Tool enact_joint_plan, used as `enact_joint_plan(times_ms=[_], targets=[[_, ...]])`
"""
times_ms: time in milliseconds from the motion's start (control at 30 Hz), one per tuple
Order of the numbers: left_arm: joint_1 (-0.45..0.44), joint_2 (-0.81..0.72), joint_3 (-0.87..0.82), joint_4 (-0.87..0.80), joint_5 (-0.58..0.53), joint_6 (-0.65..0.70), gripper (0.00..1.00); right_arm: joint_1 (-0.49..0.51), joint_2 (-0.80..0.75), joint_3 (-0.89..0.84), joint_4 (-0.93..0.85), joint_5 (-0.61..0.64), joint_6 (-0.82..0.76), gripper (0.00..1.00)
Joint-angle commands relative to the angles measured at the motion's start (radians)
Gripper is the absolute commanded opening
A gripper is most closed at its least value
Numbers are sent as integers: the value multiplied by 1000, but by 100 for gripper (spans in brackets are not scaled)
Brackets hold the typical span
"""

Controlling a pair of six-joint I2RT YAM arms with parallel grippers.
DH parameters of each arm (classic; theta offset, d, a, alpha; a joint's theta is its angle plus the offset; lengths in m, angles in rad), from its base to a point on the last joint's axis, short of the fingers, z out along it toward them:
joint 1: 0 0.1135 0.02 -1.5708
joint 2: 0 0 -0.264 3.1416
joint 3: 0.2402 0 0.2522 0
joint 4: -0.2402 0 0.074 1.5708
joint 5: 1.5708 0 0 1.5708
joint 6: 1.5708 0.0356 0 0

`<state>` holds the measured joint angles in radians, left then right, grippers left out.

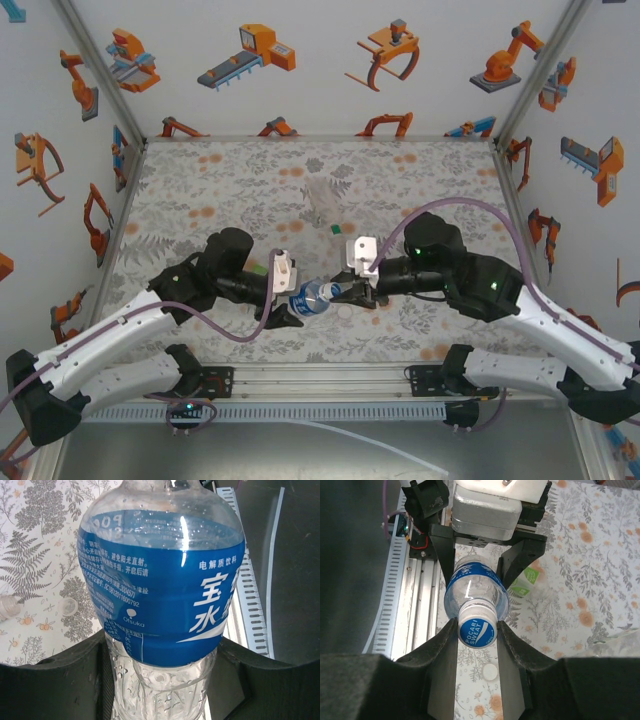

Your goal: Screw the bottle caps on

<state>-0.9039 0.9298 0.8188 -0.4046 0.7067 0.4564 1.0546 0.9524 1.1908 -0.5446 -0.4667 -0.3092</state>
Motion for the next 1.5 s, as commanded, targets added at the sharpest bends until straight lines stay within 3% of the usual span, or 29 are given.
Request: enact_joint_plan(times_ms=[0,67,333,467,633,1000,1233,1433,1467], targets=[[-6,-15,23,19,45,11,0,2,43,21,-40,47,86,5],[-6,-16,23,12,44,22,0,-1,69,38,-65,51,127,0],[-6,-17,22,9,43,45,0,-2,100,23,-35,74,354,0],[-6,-16,19,9,34,46,0,-4,91,11,-28,171,518,0],[-6,-24,11,24,7,44,0,-3,111,13,-82,330,854,0],[-7,-58,-25,52,-150,36,0,-13,182,4,-212,363,1520,0],[-7,-99,-54,53,-167,70,0,-24,154,-3,-210,402,1546,0],[-7,-113,-67,86,-170,76,0,-49,163,-21,-187,332,1564,0],[-8,-109,-63,85,-170,76,0,-50,166,-19,-179,321,1562,8]])
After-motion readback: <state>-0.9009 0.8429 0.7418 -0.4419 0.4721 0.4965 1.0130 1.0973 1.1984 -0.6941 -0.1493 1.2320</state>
